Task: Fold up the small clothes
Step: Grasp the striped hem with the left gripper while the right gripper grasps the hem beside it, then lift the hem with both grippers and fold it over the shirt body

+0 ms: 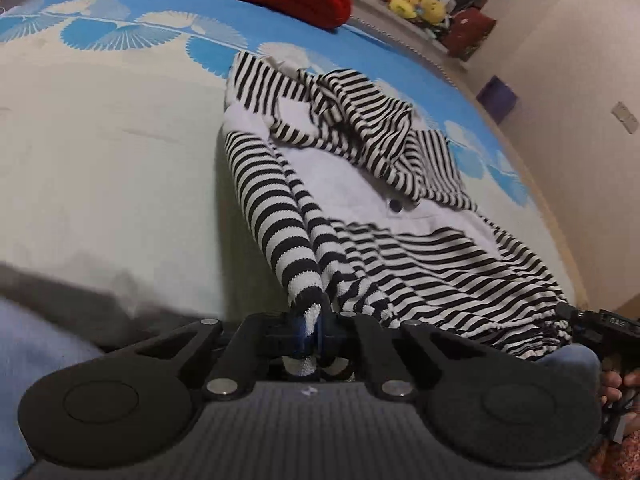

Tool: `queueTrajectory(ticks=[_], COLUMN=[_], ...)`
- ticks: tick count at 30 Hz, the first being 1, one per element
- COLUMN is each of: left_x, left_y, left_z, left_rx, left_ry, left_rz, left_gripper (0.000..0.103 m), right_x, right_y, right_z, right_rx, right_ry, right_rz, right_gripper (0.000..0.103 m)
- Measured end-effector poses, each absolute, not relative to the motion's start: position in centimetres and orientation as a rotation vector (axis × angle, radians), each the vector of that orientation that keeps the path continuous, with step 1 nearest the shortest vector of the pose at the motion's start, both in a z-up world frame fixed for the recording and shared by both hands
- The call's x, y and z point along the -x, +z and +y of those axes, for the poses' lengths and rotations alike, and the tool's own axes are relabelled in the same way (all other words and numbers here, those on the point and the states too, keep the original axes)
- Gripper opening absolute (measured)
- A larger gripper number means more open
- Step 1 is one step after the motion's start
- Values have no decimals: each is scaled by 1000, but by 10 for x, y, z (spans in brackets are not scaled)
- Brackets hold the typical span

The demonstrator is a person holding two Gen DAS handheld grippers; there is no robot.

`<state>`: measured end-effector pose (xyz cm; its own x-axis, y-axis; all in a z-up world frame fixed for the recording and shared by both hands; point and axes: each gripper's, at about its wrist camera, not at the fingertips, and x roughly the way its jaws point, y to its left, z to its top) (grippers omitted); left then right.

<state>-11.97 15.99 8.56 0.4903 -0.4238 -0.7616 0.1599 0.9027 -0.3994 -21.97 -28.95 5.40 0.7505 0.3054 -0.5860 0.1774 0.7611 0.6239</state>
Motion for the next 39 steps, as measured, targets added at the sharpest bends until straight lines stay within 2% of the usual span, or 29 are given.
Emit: queueTrajectory(ticks=[4,8,12,18,20,21,22,23,24,31,34,37,39], left_x=[140,109,40,-132,-199,-227,-252,-271,-278,-238,-207,-200,-200], left_y=[98,119,143,156,150,144,137,130,125,84,54,37,40], left_z=[165,164,157,137,132,133,133,134,136,155,156,153,146], left_rx=[331,340,328,392,436,472,482,474,458,288,223,194,161], left_ry=[-374,-377,-356,-261,-187,-146,-101,-20,39,2,-12,-21,-31], left_rz=[990,951,905,898,872,870,881,901,881,958,1006,1040,992], left_gripper=[5,5,5,6,17,44,89,100,102,103,103,103,102], right_x=[251,229,154,-25,-87,-121,-143,-160,-170,-115,-119,-134,-147], right_y=[62,81,108,112,106,102,97,92,86,38,32,39,36], right_z=[-294,-300,-311,-337,-346,-350,-351,-351,-349,-338,-326,-310,-297], right_rx=[-773,-785,-800,-846,-906,-927,-917,-880,-837,-739,-549,-359,-264], right_ry=[51,39,25,-66,-151,-197,-226,-263,-319,-202,-180,-154,-135], right_rz=[718,693,665,753,757,747,728,716,714,666,727,643,612], right_gripper=[17,17,17,17,23,37,63,74,81,81,81,81,81])
